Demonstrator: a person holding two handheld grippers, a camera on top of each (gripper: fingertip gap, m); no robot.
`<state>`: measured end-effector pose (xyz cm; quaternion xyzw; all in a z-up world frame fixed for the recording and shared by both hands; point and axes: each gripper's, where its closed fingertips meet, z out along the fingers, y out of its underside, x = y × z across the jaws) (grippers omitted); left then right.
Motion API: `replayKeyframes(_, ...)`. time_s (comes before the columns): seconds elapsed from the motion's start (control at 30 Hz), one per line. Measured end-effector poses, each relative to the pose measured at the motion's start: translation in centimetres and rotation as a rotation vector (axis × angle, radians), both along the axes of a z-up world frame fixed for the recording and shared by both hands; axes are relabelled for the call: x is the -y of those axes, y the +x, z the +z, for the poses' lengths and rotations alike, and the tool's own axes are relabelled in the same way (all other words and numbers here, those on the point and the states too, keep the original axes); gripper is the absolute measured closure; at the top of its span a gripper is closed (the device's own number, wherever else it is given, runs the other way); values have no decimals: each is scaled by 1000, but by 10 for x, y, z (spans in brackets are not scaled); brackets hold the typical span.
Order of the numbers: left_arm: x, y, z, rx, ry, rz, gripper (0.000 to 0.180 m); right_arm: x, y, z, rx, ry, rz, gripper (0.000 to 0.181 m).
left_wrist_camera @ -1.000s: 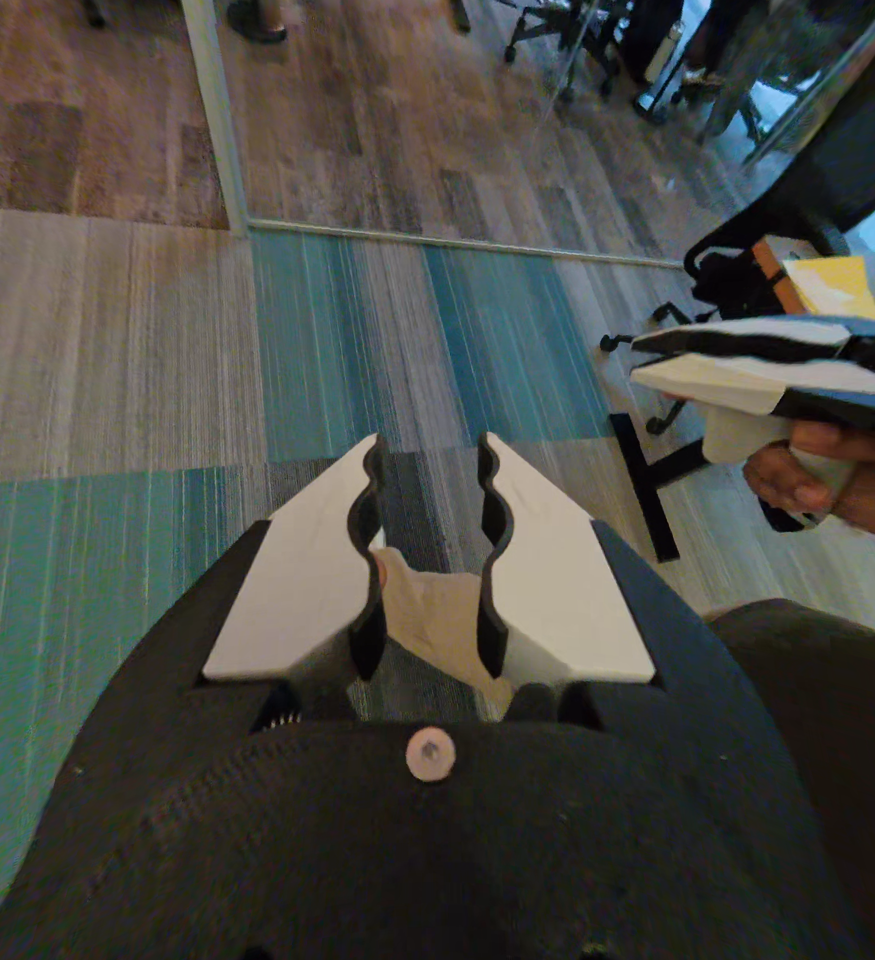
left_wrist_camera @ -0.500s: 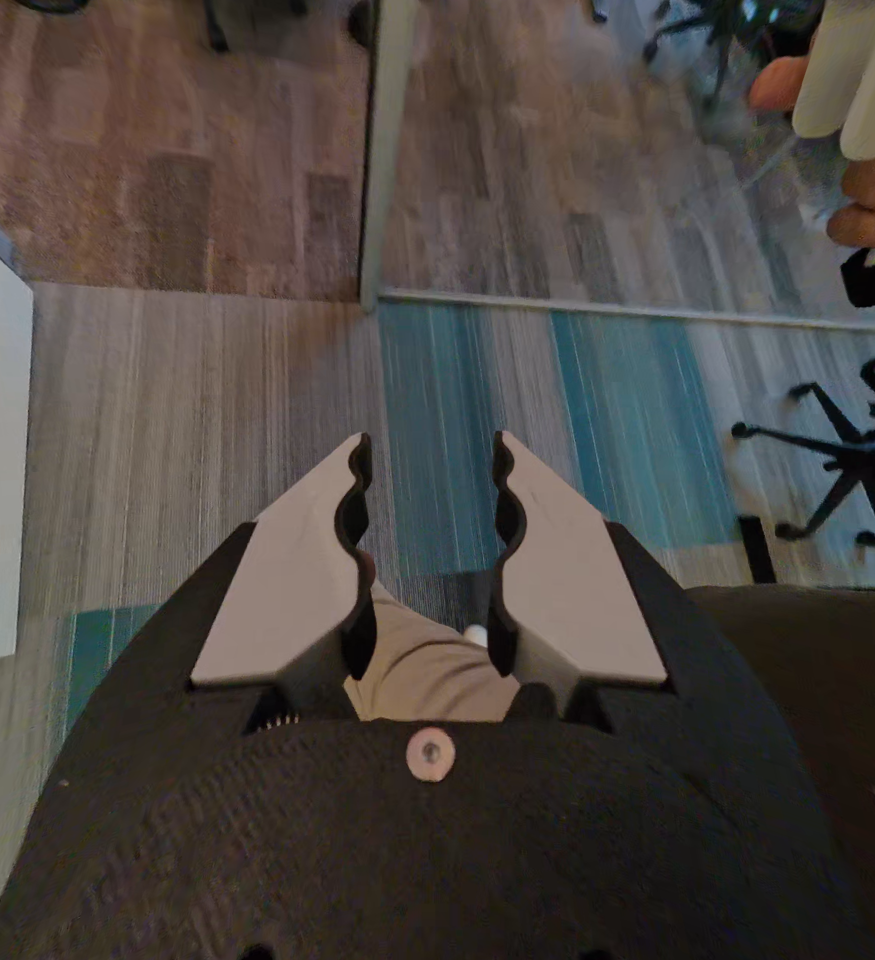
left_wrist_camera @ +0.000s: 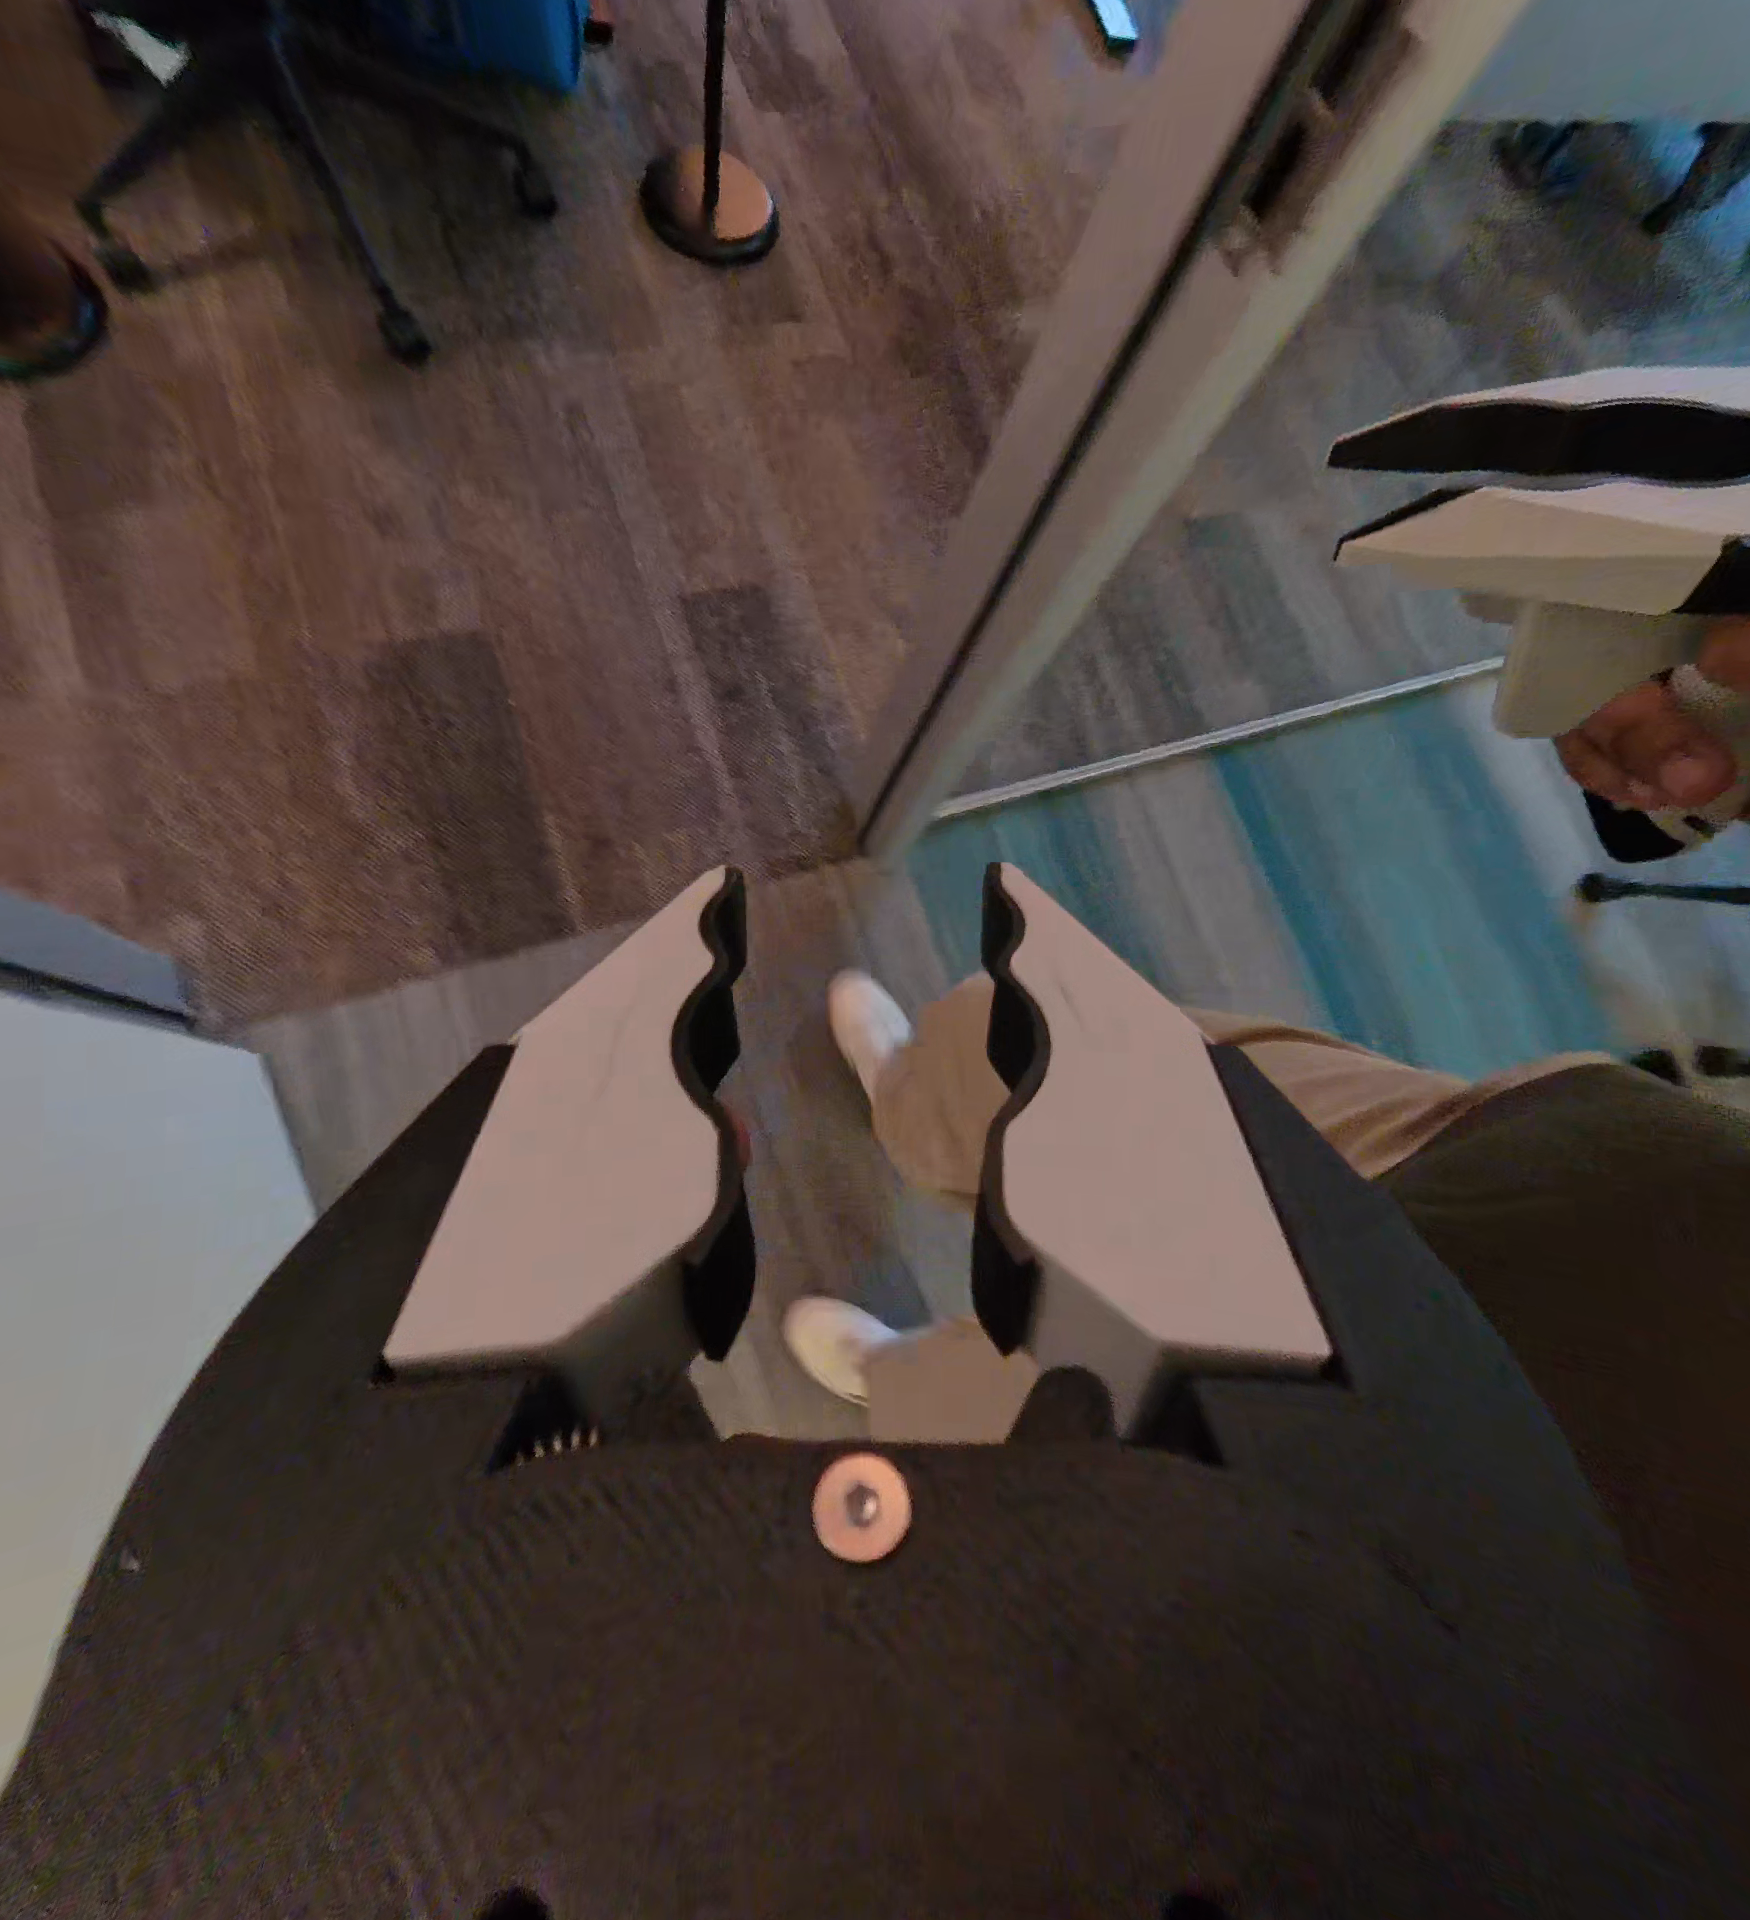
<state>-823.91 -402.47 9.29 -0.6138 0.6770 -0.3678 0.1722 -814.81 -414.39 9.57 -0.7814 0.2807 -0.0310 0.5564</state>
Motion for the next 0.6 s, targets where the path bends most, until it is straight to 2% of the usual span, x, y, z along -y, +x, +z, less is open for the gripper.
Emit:
replayKeyframes(0.1,-55,96,-19,-11,23,-7,139,-58,91,-39,-41,4,-6,140)
replayKeyframes(0.2,-112,190,-40,-25,-34,91,140,-119,184,-74,-84,-28,56,140)
replayKeyframes(0.3,-168,275,-43,-56,-120,239,140,-186,284,-90,-24,-179,200,140)
replayKeyframes(0.37,-207,329,-25,-37,-157,314,140,-236,348,-84,101,-346,347,138)
replayKeyframes(0.43,-251,374,-7,-28,-148,371,141,-297,409,-61,235,-428,463,140)
replayKeyframes(0.53,-323,438,-2,-15,-120,409,140,-407,483,-23,260,-331,576,145)
replayKeyframes(0.6,-379,480,-17,2,-107,453,140,-479,521,-21,239,-305,646,143)
